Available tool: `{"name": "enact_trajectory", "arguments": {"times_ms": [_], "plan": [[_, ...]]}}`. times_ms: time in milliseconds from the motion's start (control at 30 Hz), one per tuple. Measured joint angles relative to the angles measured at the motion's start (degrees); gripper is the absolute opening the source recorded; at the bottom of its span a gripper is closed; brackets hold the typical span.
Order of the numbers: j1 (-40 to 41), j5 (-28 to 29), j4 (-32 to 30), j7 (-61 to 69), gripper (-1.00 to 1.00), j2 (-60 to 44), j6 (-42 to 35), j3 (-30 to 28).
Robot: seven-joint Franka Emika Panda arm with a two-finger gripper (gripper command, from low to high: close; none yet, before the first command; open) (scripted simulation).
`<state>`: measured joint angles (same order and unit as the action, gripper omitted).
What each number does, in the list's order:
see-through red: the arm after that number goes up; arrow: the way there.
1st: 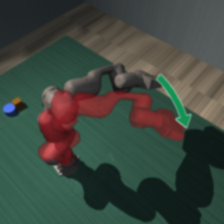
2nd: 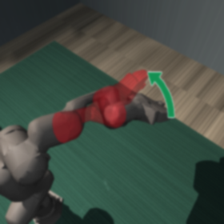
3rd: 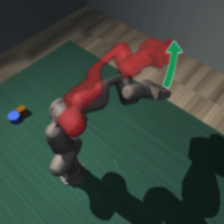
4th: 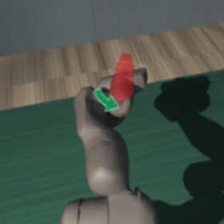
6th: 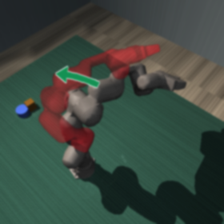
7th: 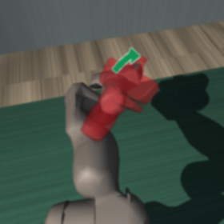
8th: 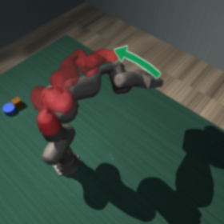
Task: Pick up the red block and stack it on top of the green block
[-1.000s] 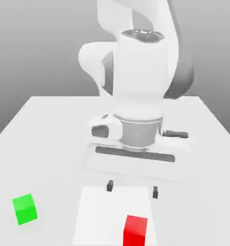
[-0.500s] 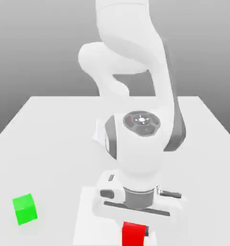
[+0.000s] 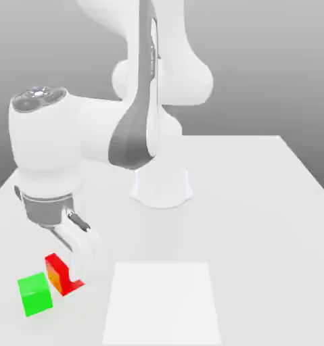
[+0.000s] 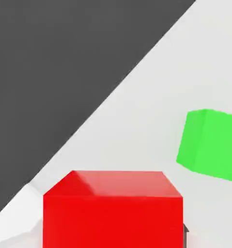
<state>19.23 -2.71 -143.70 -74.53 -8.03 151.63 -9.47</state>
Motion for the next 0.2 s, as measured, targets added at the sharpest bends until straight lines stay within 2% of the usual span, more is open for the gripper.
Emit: {"name": "enact_trajectory", "arguments": {"times_ms": [100, 133, 200], "plan": [[1.82, -2.77, 0.25, 1.25, -1.0, -5.52, 5.17, 0.36], [2.08, -3.36, 0.31, 1.62, 1.0, -6.82, 6.41, 0.6], [2.08, -3.36, 0.31, 1.62, 1.0, -6.82, 6.41, 0.6]]}}
